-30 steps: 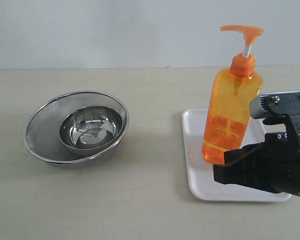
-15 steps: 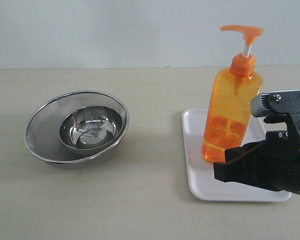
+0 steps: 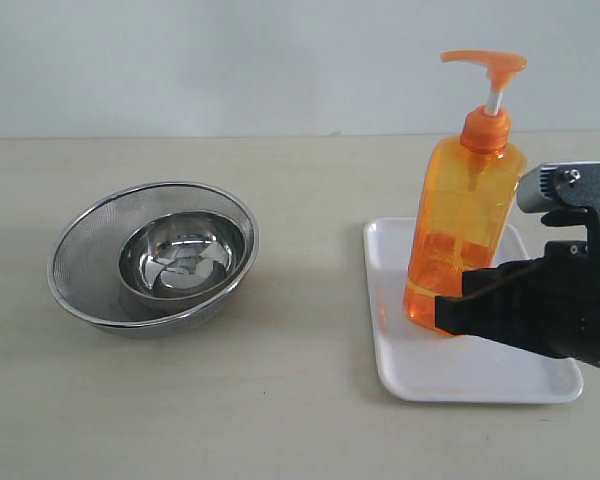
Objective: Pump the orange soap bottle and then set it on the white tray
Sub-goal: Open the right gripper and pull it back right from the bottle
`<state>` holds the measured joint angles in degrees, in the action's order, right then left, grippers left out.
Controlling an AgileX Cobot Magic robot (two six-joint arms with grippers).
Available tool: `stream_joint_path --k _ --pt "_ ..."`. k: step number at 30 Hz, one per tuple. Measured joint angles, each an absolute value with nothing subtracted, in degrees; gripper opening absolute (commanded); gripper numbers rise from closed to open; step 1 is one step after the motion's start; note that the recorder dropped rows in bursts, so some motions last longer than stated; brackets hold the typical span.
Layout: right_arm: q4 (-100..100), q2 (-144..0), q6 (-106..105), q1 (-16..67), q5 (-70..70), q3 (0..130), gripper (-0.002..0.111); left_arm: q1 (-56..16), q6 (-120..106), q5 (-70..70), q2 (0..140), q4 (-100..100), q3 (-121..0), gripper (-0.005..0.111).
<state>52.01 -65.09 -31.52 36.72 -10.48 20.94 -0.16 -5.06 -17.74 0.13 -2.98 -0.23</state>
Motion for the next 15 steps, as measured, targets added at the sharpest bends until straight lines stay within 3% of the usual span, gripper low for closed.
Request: stream_joint_path --k 9,15 --pt "52.1 -65.1 -35.1 36.7 -4.0 20.9 0.001 -0.2 -5.1 -17.7 0.1 -3.0 -0.2 0.005" --pt "59.9 -64.9 -39.1 36.7 -12.5 20.9 0.001 -0.2 -5.1 -17.7 0.1 -3.0 -0.2 0.005"
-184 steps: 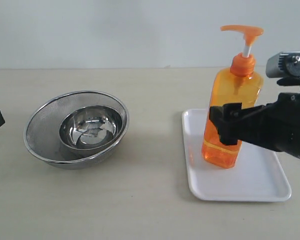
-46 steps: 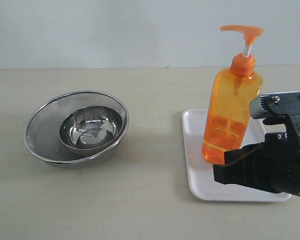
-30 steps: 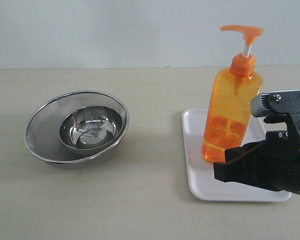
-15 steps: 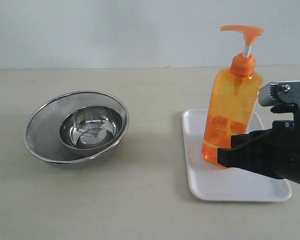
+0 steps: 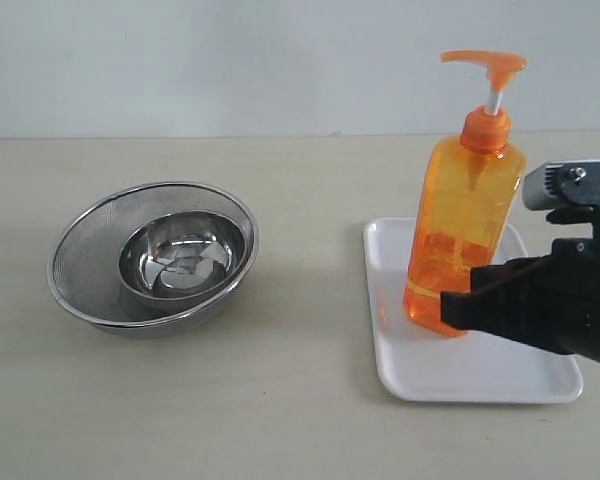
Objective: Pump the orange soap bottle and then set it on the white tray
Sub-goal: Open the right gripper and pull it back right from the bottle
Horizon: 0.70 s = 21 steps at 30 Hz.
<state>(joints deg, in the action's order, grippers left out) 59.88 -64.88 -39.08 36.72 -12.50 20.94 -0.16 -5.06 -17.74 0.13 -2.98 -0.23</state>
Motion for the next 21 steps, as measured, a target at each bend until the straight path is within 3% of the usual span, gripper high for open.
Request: stream_joint_path --k 6,21 --pt "80.2 -64.8 -55.9 36.7 -26.9 20.9 0.0 -0.2 -5.1 -17.7 0.1 -3.0 -0.2 0.005" --pt "73.6 -58.0 -55.9 36.7 -30.8 23.2 0.0 -0.2 -5.1 -17.9 0.1 -3.0 -0.2 0.005"
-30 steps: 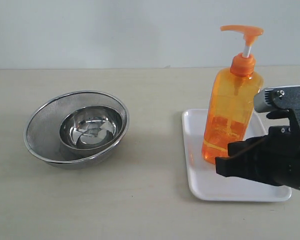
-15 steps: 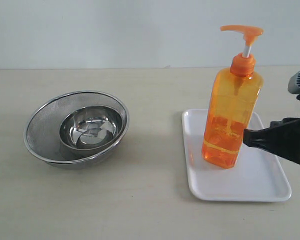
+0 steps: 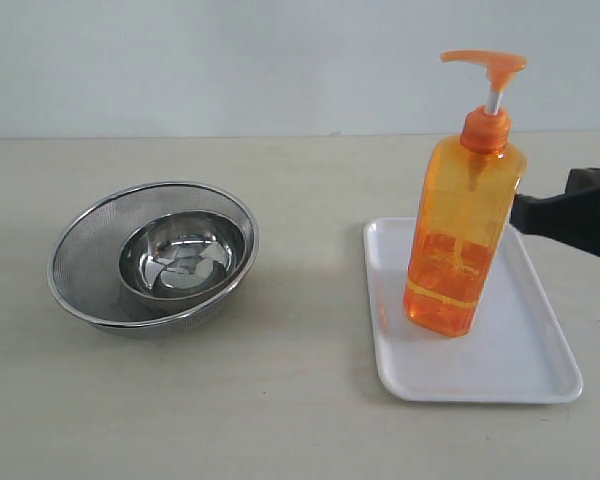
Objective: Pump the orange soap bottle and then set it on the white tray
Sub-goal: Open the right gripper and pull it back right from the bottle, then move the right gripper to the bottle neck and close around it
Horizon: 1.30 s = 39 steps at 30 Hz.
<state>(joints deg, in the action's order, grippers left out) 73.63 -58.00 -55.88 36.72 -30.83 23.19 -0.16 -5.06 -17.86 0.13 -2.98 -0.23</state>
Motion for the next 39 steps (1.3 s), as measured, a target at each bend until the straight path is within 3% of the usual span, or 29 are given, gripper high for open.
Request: stream_joint_path --k 2,4,9,10,17,24,39 --pt "73.1 -53.7 -56.3 36.7 -28.4 23.3 0.003 -0.2 -5.1 -17.9 0.1 -3.0 -0.2 0.005" --pt "72.3 -50.2 -56.5 36.7 -25.6 23.3 0.014 -0.2 -5.1 -17.9 0.1 -3.0 -0.2 0.005" --pt "67.2 -47.9 -56.7 36.7 -22.2 23.3 0.07 -0.2 -5.1 -17.9 0.1 -3.0 -0.2 0.005" --pt "66.1 -48.5 -56.7 36.7 -22.1 23.3 0.075 -0.2 -5.1 -17.9 0.1 -3.0 -0.2 0.005" --pt "54.8 -57.0 -47.4 36.7 -26.0 23.3 0.057 -0.2 -5.1 -17.9 0.1 -3.0 -0.2 0.005" --pt "35.8 -65.3 -24.4 36.7 -32.1 23.3 0.086 -0.2 -5.1 -17.9 0.1 -3.0 -0.2 0.005" --pt "32.5 -75.8 -18.8 36.7 -45.2 23.3 0.086 -0.2 -5.1 -17.9 0.1 -3.0 -0.2 0.005"
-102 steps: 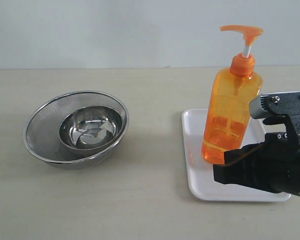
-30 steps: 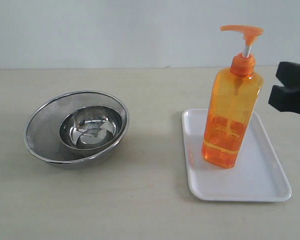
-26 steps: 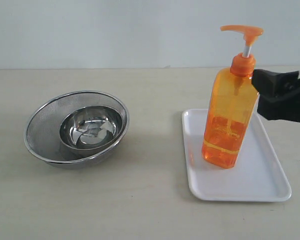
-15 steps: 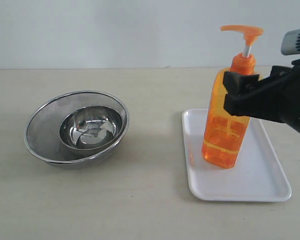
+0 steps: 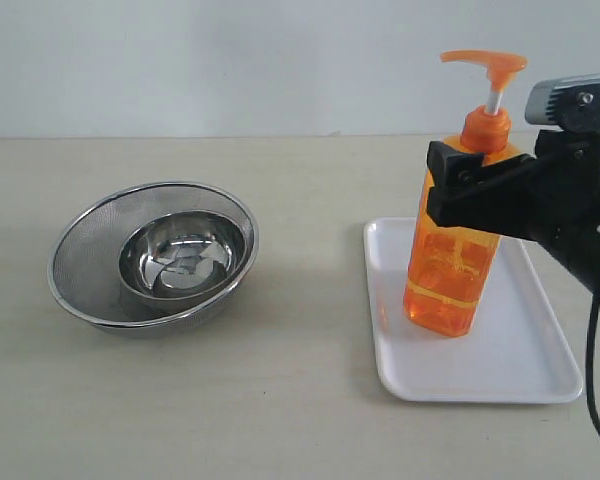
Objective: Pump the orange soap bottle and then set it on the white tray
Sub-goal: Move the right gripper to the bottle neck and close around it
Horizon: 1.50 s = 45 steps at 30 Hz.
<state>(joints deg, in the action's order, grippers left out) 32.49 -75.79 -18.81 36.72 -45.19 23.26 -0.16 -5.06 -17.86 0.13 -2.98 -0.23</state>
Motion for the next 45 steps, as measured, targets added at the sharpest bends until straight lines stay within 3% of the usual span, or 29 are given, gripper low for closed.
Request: stream_joint_path --k 8,15,18,31,33,36,37,45 --pt "32.6 -80.3 -15.6 36.7 -53.2 23.3 0.083 -0.2 -5.1 -17.9 0.1 -3.0 -0.2 0.005" --pt "32.6 -80.6 -14.5 36.7 -55.6 23.3 0.046 -0.2 -5.1 -17.9 0.1 -3.0 -0.2 0.005" --pt "32.6 -80.6 -13.8 36.7 -55.7 23.3 0.039 -0.2 -5.1 -17.9 0.1 -3.0 -0.2 0.005" --pt "32.3 -80.6 -12.8 36.7 -55.8 23.3 0.037 -0.2 -5.1 -17.9 0.1 -3.0 -0.2 0.005" --pt "32.3 -80.6 -12.8 36.7 -55.8 23.3 0.029 -0.2 -5.1 -17.9 0.1 -3.0 -0.2 0.005" --pt "32.3 -80.6 -13.5 36.7 -55.9 23.3 0.002 -0.2 -5.1 -17.9 0.1 -3.0 -0.2 0.005" --pt "32.3 -80.6 -13.9 36.7 -55.9 23.3 0.0 -0.2 -5.1 -17.9 0.1 -3.0 -0.2 0.005" --pt "32.0 -80.6 -14.7 36.7 -55.9 23.3 0.0 -0.2 -5.1 -17.9 0.1 -3.0 -0.2 0.005"
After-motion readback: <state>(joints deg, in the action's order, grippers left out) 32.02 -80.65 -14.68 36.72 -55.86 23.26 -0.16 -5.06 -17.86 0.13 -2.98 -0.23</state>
